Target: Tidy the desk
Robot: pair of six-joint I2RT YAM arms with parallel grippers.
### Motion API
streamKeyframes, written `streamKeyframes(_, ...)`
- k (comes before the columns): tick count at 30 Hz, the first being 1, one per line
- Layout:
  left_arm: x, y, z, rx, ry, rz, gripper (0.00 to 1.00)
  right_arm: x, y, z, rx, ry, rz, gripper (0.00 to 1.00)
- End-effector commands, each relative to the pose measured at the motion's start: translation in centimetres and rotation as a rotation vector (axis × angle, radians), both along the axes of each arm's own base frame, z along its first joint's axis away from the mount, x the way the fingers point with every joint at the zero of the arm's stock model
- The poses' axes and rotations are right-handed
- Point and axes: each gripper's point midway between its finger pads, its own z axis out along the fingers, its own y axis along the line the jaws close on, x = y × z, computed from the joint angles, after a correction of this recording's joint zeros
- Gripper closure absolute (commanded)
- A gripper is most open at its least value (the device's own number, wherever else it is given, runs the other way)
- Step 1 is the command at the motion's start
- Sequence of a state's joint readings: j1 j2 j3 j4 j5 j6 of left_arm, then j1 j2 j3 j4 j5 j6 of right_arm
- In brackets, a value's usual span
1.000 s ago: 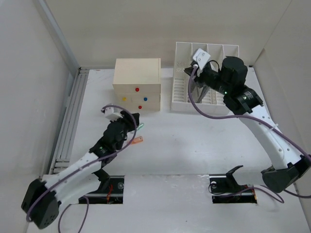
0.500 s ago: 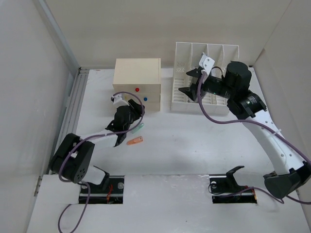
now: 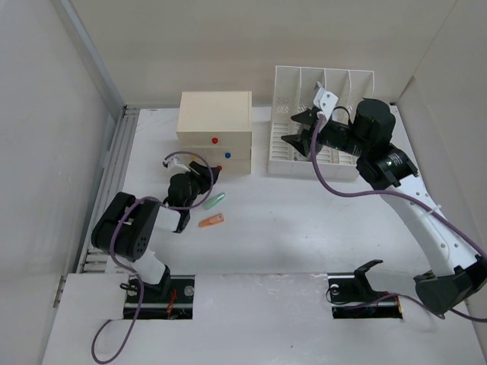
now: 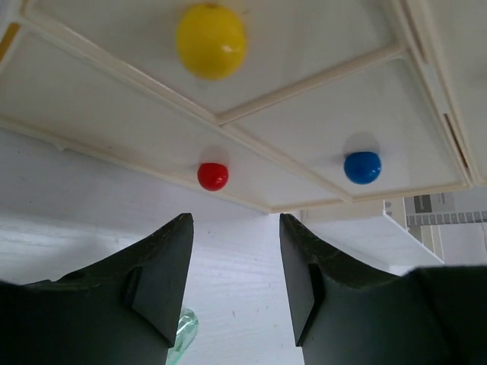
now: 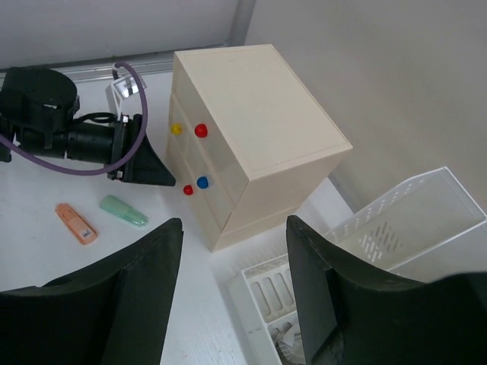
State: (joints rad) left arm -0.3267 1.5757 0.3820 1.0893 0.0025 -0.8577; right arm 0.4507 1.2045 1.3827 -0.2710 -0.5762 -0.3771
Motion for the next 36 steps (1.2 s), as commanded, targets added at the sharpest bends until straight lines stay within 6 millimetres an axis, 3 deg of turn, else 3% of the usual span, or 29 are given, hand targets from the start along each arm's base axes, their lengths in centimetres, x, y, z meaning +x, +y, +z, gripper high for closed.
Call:
streamKeyframes(1,0.3,-0.4,2.4,-0.109,-0.11,-0.05,0.54,-0.2,-0.1,1.7,0.036,-0.059,0.013,0.38)
streamKeyframes(2,0.2,-0.9,3.0,-0.132,-0.135,-0.073,0.54,-0.2,-0.1,1.7,0.036,-0.059,0.013,0.38)
streamKeyframes(15,1.4,-1.4,1.2,-0.169,-0.14,-0.103,0.56,0.4,0.2,0.6,0.02,-0.042,0.013,0.39)
streamKeyframes(36,3.4,-0.2,3.3,-0.332,-0.243,-0.018,0.57,0.8,0.5,-0.4,0.0,-0.032,0.024,0.39)
